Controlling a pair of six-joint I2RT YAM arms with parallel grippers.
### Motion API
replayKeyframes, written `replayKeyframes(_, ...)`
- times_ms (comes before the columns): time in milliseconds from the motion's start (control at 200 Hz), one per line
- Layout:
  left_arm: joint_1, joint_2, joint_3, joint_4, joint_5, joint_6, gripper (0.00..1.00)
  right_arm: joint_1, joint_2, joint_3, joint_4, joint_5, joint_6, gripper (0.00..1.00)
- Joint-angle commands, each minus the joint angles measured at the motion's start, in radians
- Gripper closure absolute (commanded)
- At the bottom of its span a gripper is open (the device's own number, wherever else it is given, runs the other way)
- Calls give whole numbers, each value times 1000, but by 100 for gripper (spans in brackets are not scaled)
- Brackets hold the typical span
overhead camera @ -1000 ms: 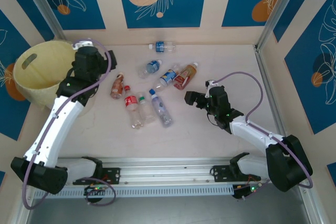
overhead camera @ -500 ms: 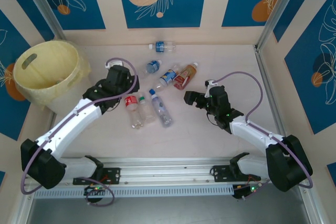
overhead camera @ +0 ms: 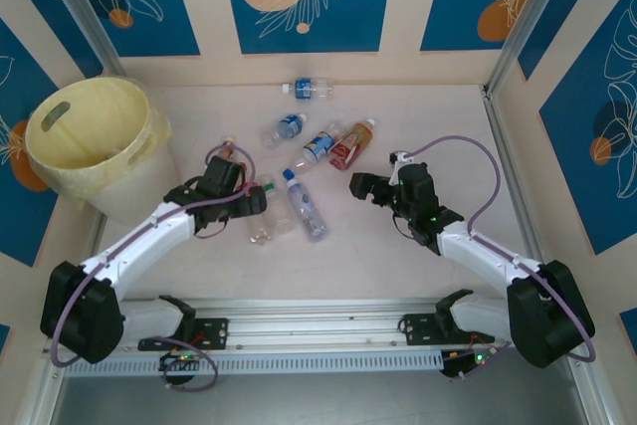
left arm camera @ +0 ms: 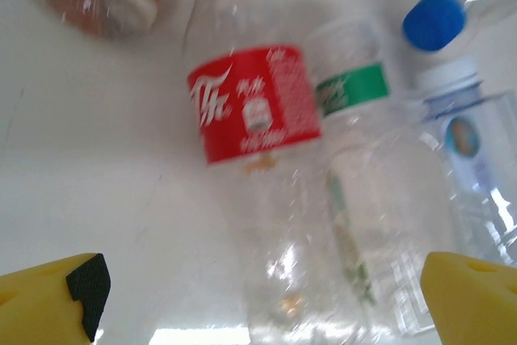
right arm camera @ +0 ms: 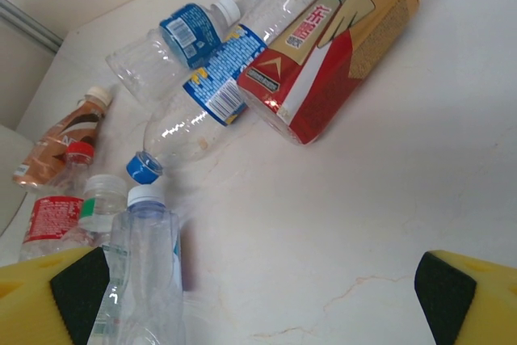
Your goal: Put the plastic bottles in the bin
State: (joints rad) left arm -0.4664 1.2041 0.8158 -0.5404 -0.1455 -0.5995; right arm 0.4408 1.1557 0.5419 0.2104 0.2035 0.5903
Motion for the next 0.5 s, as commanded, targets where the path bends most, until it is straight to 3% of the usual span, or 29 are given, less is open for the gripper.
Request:
replayKeyframes(0,19,-78,-50,15,14,-25,0,-2,-21,-21,29,25,-11,1)
replayKeyframes(285,158,62,6,186,-47,104,0,1,-4,9,24,-18,-18,1)
replayKeyframes(395,268,129,16,259,23,128,0,3,-28,-11,20,-5,-12,1)
replayKeyframes(495,306,155,18,343,48,175,0,3,-57,-26,13,11,-13,1)
